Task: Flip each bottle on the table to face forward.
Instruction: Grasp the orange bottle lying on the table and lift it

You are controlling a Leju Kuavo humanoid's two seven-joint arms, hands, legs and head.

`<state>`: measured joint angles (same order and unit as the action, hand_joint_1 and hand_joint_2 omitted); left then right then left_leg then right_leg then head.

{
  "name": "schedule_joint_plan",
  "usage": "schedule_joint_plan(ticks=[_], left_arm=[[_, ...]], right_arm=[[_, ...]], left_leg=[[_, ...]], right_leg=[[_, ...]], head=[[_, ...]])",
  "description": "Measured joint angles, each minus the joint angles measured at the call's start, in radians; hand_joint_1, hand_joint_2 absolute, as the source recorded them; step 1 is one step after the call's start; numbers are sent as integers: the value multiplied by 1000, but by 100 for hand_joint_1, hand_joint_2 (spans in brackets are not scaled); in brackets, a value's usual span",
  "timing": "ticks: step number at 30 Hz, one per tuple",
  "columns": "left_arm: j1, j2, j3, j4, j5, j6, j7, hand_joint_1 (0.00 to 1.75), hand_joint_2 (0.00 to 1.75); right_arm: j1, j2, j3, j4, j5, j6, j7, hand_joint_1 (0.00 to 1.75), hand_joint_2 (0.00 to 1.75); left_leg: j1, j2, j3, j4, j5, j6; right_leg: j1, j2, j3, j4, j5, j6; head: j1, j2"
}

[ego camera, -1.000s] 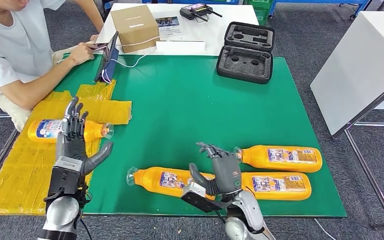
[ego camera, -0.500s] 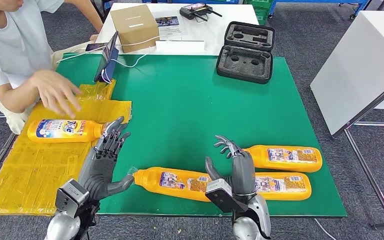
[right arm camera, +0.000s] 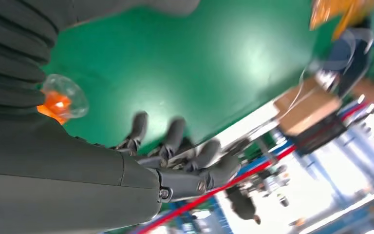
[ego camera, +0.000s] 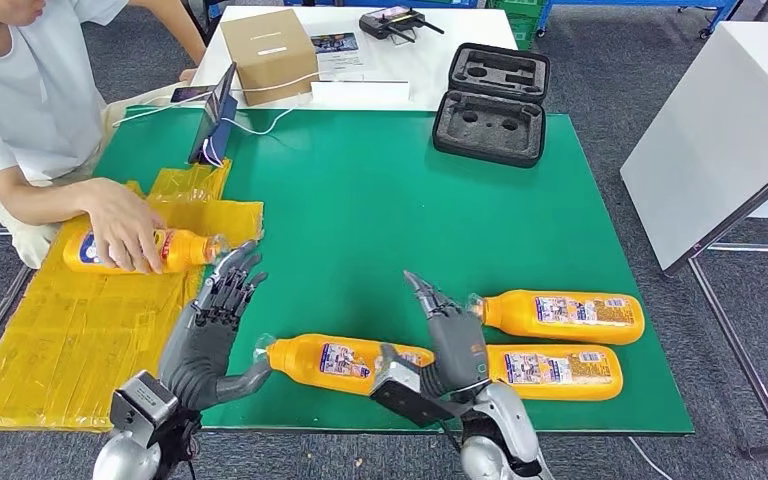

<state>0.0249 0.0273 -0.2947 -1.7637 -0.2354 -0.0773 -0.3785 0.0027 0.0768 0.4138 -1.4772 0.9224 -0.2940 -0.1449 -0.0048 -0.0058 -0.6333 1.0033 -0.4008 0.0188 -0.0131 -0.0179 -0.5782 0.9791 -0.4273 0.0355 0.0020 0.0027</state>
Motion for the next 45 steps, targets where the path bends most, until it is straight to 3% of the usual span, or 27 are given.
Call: schedule_joint_plan(ticks=[15,19,21,25,32,38,42,45], left_arm=[[-2,-14,17,0,9,-10,5,0,175],[-3,-16,19,0,9,-12,5,0,175],[-3,-18,23,0,10,-15,6,0,175],[-2,-23,36,0,17,-19,7,0,175],[-1,-31,53,0,24,-21,8,0,175],[0,-36,65,0,30,-22,13,0,175],[0,-37,66,0,31,-22,13,0,175],[0,-38,66,0,34,-22,14,0,175]], right_arm=[[-73,-42,207,32,131,78,43,0,0],[-91,-51,236,44,157,96,74,0,175],[-104,-56,251,59,185,114,113,0,175],[-135,-65,280,116,240,151,193,0,0],[-175,-72,308,213,290,163,272,0,0],[-179,-72,308,242,299,141,289,0,0],[-180,-72,305,252,302,140,290,0,175],[-181,-72,303,261,316,141,301,0,175]], left_leg=[[0,0,0,0,0,0],[0,0,0,0,0,0],[0,0,0,0,0,0],[0,0,0,0,0,0],[0,0,0,0,0,0],[0,0,0,0,0,0],[0,0,0,0,0,0],[0,0,0,0,0,0]], right_leg=[[0,0,0,0,0,0],[0,0,0,0,0,0],[0,0,0,0,0,0],[0,0,0,0,0,0],[0,0,0,0,0,0],[0,0,0,0,0,0],[0,0,0,0,0,0],[0,0,0,0,0,0]], head=[[0,0],[0,0],[0,0],[0,0],[0,0],[0,0],[0,0],[0,0]])
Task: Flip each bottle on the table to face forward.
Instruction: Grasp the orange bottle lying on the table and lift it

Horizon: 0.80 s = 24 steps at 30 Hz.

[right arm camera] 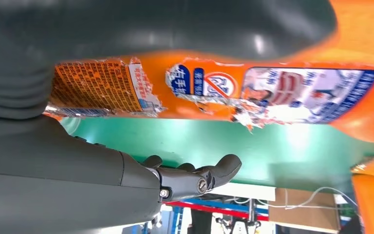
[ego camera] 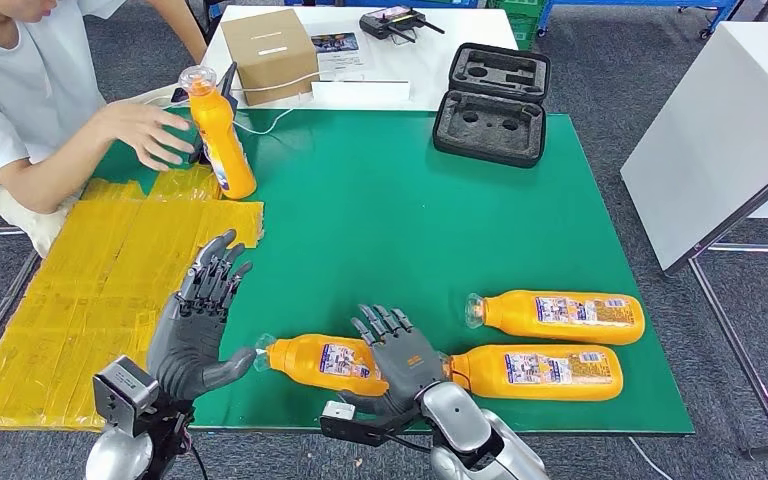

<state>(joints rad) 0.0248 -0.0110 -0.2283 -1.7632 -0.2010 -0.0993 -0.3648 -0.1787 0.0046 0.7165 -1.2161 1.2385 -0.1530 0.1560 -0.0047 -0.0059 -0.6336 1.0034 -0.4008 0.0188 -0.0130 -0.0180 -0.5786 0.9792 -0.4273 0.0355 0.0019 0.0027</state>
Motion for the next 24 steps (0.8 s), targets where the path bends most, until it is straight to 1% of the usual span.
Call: schedule_joint_plan(ticks=[5,8,12,15,18,20,22,24], left_arm=[[0,-2,1,1,4,-1,3,0,175],[-1,-5,4,3,6,-2,4,0,175],[-1,-6,7,8,7,-3,4,0,175],[-1,-8,7,9,11,-2,4,0,175],[-1,-8,7,9,15,2,5,0,175],[-2,-8,7,11,19,5,5,0,175],[-6,-8,7,14,23,11,4,0,175],[-9,-8,7,17,24,15,4,0,175]], right_arm=[[-13,0,-2,35,25,14,23,0,175],[-27,0,-2,56,25,16,19,0,175],[-38,1,-3,69,15,8,7,0,0],[-28,9,-16,69,-54,-32,-36,0,0],[4,26,-57,32,-184,-116,-127,0,0],[28,36,-85,-7,-248,-169,-195,0,0],[47,43,-107,-42,-290,-184,-234,0,0],[60,45,-120,-66,-298,-166,-243,0,0]], left_leg=[[0,0,0,0,0,0],[0,0,0,0,0,0],[0,0,0,0,0,0],[0,0,0,0,0,0],[0,0,0,0,0,0],[0,0,0,0,0,0],[0,0,0,0,0,0],[0,0,0,0,0,0]], right_leg=[[0,0,0,0,0,0],[0,0,0,0,0,0],[0,0,0,0,0,0],[0,0,0,0,0,0],[0,0,0,0,0,0],[0,0,0,0,0,0],[0,0,0,0,0,0],[0,0,-1,0,0,0]], head=[[0,0],[0,0],[0,0],[0,0],[0,0],[0,0],[0,0],[0,0]])
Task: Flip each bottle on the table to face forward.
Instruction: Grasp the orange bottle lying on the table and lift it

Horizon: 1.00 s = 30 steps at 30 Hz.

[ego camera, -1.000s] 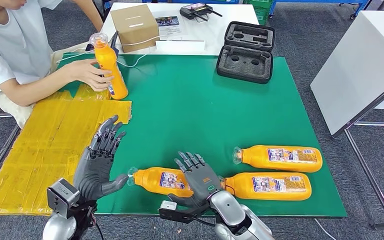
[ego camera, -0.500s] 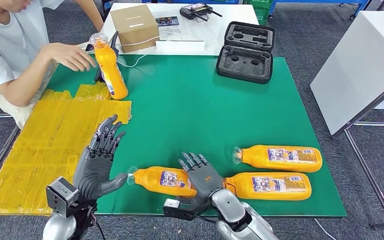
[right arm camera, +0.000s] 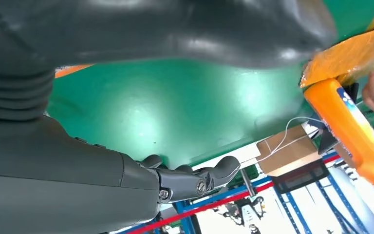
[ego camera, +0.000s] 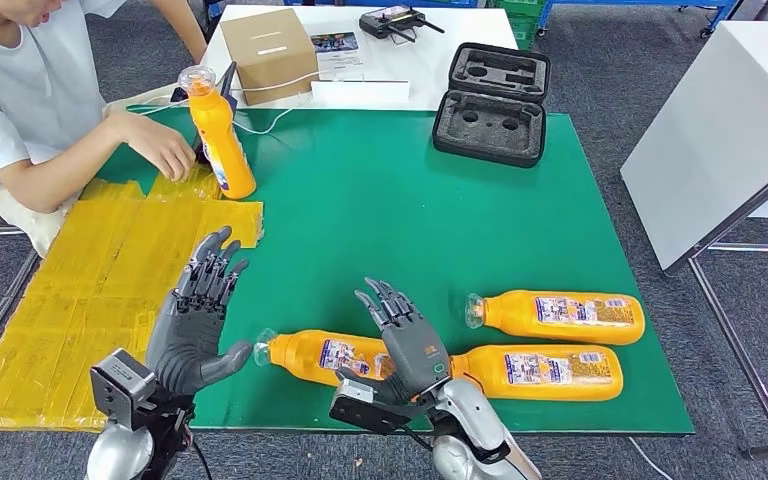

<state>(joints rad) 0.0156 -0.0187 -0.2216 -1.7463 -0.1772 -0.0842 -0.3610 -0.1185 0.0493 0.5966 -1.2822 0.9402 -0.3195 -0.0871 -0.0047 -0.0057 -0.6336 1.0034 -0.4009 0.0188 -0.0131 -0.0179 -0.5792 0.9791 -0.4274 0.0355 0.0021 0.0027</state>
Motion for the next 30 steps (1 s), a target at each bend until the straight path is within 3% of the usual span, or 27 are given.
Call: schedule_joint_plan(ticks=[12,16,25,30], left_arm=[[-1,0,0,1,0,1,-1,0,175],[0,0,0,1,0,0,0,0,175],[0,-5,0,1,-8,-11,8,0,175],[0,-9,0,1,-9,-12,13,0,175]], right_arm=[[18,-4,-7,-11,100,49,59,0,0],[10,-11,1,2,188,96,125,0,175],[-47,-25,50,114,317,161,232,0,175],[-78,-26,66,159,338,170,252,0,175]], left_leg=[[0,0,0,0,0,0],[0,0,0,0,0,0],[0,0,0,0,0,0],[0,1,1,0,0,0]], right_leg=[[0,0,0,0,0,0],[0,0,0,0,0,0],[0,0,0,0,0,0],[0,0,1,0,0,0]], head=[[0,0],[0,0],[0,0],[0,0]])
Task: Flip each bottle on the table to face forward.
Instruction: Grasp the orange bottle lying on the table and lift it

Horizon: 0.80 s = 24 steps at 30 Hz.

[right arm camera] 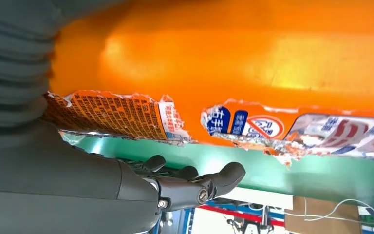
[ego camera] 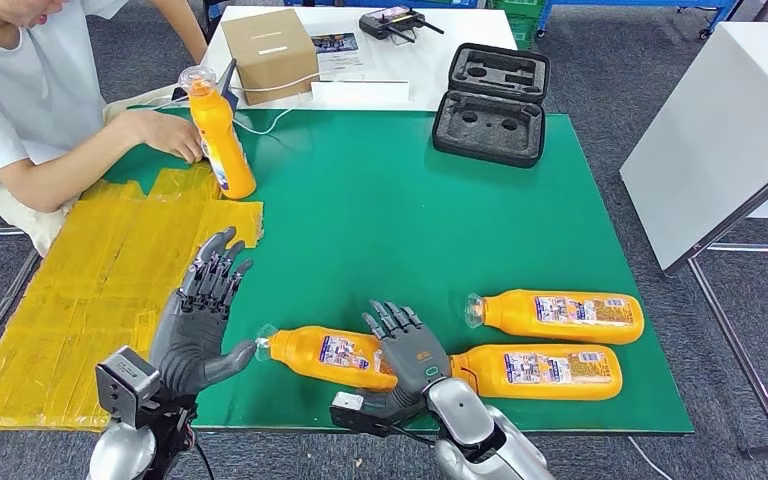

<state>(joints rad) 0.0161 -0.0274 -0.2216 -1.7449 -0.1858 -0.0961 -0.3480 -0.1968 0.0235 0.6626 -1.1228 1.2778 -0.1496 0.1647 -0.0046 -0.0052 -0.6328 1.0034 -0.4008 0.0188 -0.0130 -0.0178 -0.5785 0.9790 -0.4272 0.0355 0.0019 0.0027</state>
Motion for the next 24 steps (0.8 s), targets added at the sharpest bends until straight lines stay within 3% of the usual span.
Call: schedule_joint_plan(ticks=[14,15,18,19,24], left_arm=[[1,-5,0,0,0,0,3,0,175],[1,-6,0,0,0,0,3,0,175],[1,-6,0,0,2,0,3,0,175],[2,-7,0,0,3,0,3,0,175],[2,-9,0,3,8,0,4,0,175]], right_arm=[[-31,2,15,50,22,13,20,5,175],[-32,3,17,51,23,14,21,25,175],[-39,5,24,59,31,24,26,143,175],[-42,5,26,63,33,28,27,167,175],[-55,5,31,79,32,39,29,168,175]], left_leg=[[0,0,6,0,0,0],[0,0,7,0,0,0],[0,0,7,0,0,0],[0,0,7,0,0,0],[0,0,8,0,0,0]], right_leg=[[0,0,0,0,0,0],[0,0,0,0,0,0],[0,0,1,0,0,0],[0,0,1,0,0,0],[0,0,0,0,0,0]], head=[[0,0],[0,0],[0,0],[0,0],[0,0]])
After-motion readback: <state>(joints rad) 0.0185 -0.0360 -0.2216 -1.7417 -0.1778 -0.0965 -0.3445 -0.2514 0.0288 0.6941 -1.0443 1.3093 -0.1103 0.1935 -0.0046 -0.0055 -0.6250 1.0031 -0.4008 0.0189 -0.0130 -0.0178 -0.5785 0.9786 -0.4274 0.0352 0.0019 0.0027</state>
